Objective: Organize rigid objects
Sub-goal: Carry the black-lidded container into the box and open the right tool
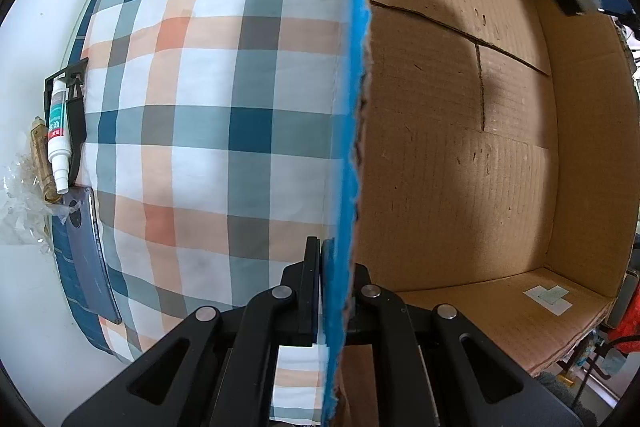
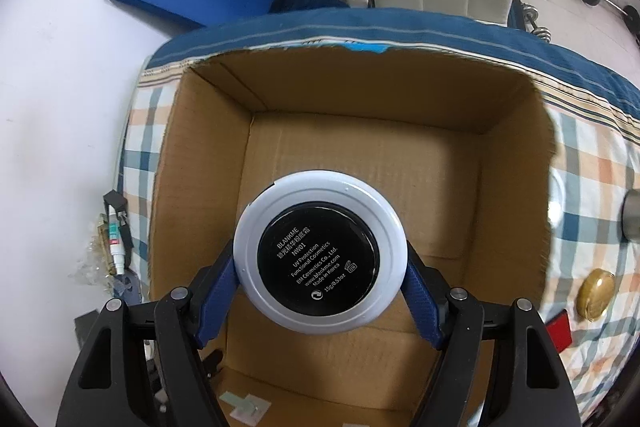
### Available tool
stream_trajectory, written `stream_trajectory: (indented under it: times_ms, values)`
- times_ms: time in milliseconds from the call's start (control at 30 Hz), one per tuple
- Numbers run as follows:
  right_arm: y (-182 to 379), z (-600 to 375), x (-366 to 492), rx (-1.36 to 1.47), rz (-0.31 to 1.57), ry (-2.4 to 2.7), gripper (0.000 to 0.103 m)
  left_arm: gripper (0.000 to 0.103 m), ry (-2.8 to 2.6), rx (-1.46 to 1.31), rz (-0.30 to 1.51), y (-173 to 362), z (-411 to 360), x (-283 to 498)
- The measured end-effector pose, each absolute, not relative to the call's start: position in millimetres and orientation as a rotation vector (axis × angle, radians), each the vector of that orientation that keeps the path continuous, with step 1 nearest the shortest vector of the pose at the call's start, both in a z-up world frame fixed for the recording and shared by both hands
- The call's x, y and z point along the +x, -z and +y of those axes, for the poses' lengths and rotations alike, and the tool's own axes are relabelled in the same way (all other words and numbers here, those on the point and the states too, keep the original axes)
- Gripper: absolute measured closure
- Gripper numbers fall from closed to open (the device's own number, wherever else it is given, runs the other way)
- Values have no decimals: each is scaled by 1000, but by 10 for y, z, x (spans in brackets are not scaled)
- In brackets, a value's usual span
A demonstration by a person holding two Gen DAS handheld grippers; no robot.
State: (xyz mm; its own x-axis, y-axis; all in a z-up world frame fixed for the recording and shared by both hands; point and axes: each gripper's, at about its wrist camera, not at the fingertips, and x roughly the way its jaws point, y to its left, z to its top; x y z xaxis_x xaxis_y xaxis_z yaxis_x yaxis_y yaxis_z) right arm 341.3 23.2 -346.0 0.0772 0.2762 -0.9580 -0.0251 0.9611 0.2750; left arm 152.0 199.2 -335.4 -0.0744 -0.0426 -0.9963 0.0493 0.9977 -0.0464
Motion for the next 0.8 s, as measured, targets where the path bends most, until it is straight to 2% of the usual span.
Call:
stream_trajectory:
  times_ms: [667, 733, 767, 800]
  values:
    - [4224, 585, 3634, 229, 1615, -268, 25, 99, 66, -9, 1642, 3353, 2068, 1487]
    - [4276, 579, 3630, 228, 1631, -266, 18, 99, 65, -12, 1644, 3357, 2076, 1487]
    - [4278, 567, 3627, 231, 1629, -262, 5, 99, 65, -17, 1647, 3363, 2083, 1483]
    - [4269, 552, 3622, 233, 1623, -259, 0, 99, 65, -16, 1647, 3368, 2088, 1470]
